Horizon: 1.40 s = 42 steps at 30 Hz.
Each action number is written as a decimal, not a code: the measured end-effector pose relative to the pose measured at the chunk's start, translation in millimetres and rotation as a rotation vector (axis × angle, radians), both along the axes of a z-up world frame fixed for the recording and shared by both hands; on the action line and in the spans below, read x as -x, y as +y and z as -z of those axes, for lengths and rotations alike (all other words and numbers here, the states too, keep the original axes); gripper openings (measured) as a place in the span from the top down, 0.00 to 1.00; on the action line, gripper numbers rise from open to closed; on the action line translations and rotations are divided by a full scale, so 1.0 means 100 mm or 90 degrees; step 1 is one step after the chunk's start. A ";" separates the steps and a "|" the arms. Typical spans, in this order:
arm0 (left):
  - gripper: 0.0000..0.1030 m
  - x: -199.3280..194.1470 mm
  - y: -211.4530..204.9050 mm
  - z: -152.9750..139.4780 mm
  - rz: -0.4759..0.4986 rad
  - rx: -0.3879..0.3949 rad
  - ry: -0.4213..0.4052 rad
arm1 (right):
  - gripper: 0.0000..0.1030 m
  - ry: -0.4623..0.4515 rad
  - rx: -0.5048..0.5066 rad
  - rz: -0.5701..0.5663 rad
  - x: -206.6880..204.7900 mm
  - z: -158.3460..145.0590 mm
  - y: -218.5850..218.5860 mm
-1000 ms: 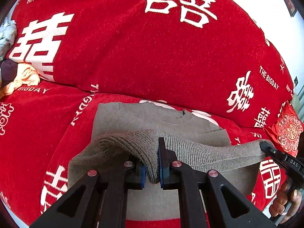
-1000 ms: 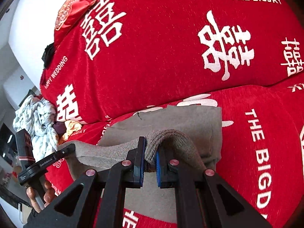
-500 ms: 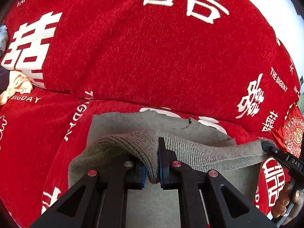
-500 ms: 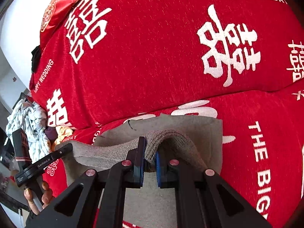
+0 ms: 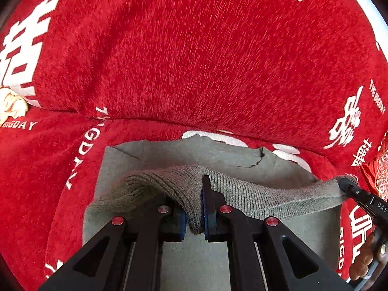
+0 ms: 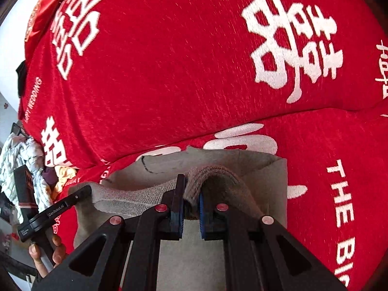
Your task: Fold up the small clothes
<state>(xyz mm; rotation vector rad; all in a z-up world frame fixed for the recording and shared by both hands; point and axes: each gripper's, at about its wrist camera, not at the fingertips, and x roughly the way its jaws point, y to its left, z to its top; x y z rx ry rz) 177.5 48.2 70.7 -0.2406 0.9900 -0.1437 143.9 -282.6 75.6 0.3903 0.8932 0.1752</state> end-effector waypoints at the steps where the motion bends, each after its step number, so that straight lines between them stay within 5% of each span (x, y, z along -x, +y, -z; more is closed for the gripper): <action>1: 0.89 -0.06 -0.01 0.04 -0.001 -0.001 0.007 | 0.90 0.004 0.000 0.002 -0.04 0.03 0.00; 20: 0.88 -0.61 -0.06 0.70 0.012 0.017 0.116 | 0.90 0.091 -0.021 0.056 -0.61 0.72 -0.15; 23: 0.70 -0.64 -0.01 0.71 0.024 0.057 0.125 | 0.85 0.093 -0.045 0.068 -0.64 0.75 -0.20; 25: 0.29 -0.65 0.02 0.69 0.027 0.078 0.127 | 0.75 0.099 -0.069 0.076 -0.66 0.75 -0.26; 27: 0.04 -0.64 0.09 0.59 0.001 0.071 0.111 | 0.54 0.097 -0.076 0.087 -0.65 0.70 -0.32; 28: 0.04 -0.62 0.13 0.52 -0.013 0.067 0.095 | 0.39 0.089 -0.072 0.094 -0.63 0.66 -0.35; 32: 0.04 -0.54 0.34 0.31 -0.035 0.096 0.070 | 0.36 0.042 -0.027 0.106 -0.45 0.42 -0.39; 36: 0.04 -0.46 0.17 0.20 -0.012 0.027 0.034 | 0.36 0.009 0.120 0.027 -0.35 0.30 0.03; 39: 0.04 -0.42 -0.26 0.31 0.032 -0.106 0.020 | 0.36 0.037 0.194 -0.050 -0.41 0.46 0.44; 42: 0.04 -0.41 -0.45 0.50 0.067 -0.183 0.025 | 0.36 0.053 0.252 -0.078 -0.44 0.65 0.58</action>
